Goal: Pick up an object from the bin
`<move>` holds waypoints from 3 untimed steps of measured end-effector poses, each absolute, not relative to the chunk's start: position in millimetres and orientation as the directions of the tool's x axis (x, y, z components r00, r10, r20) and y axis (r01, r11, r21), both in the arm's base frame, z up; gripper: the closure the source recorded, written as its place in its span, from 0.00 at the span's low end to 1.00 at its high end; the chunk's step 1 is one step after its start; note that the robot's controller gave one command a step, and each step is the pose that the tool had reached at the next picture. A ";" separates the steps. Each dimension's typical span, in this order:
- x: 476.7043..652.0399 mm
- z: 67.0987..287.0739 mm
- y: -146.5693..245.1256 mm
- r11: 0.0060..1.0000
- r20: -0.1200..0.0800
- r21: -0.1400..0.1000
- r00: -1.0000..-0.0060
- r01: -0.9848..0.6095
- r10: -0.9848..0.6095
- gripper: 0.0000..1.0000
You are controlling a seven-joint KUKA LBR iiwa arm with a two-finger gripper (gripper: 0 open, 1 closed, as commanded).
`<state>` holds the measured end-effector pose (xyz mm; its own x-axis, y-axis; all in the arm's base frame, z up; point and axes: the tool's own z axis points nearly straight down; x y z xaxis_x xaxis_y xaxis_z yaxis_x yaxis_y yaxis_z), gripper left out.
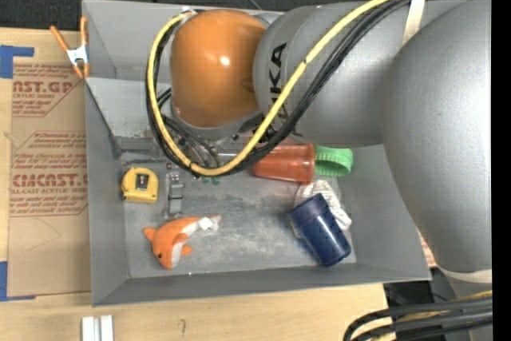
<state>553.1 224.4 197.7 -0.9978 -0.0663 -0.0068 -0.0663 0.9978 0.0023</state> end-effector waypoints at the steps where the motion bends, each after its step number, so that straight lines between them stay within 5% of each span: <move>1: 548.7 160.0 217.6 0.991 -0.006 0.001 -0.991 -0.134 -0.134 0.00; 2: 543.7 166.9 207.7 0.980 0.015 -0.002 -0.980 -0.197 -0.197 0.00; 3: 520.5 176.7 200.0 0.971 -0.013 0.002 -0.970 -0.241 -0.241 0.00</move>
Offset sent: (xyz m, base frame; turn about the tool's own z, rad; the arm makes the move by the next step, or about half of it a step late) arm -0.0059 -0.0329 0.0884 -0.1963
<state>520.5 200.0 176.7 -0.9705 -0.2409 -0.0129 -0.2410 0.9705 0.0021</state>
